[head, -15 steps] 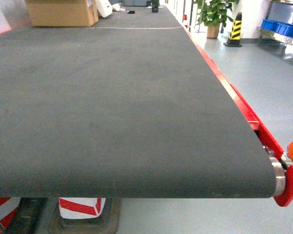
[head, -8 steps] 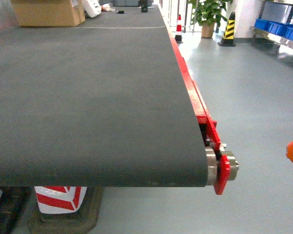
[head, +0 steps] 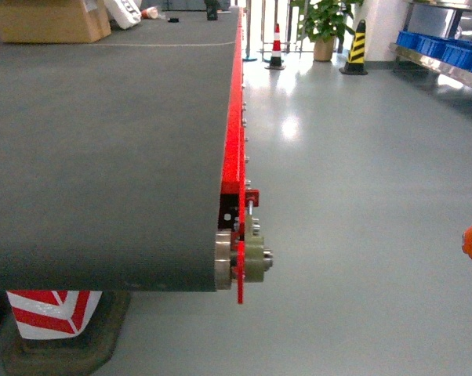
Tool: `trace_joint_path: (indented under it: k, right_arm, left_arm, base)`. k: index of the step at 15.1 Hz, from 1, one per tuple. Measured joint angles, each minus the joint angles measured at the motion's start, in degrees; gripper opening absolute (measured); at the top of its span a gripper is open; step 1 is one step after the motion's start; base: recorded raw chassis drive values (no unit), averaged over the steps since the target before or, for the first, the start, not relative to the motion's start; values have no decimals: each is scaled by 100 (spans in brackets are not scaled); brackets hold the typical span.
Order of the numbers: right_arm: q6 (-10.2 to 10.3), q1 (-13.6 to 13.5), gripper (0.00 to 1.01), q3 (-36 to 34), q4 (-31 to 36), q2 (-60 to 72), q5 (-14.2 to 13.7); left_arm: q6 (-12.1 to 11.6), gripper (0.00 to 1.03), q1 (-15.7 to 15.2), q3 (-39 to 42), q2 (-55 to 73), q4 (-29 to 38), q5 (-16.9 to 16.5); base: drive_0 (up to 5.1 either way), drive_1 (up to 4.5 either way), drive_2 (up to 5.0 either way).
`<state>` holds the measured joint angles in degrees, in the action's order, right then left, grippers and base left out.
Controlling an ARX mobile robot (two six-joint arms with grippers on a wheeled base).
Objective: Sort blue parts and orange caps into right shelf containers
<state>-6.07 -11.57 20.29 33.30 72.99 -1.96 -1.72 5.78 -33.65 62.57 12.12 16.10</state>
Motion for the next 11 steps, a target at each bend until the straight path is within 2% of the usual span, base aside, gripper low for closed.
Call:
trace_joint_path:
  k: [11]
  right_arm:
    - [0, 0, 43, 0, -24, 2, 0]
  left_arm:
    - [-2, 45, 0, 0, -4, -24, -4]
  base:
    - [505, -241, -241]
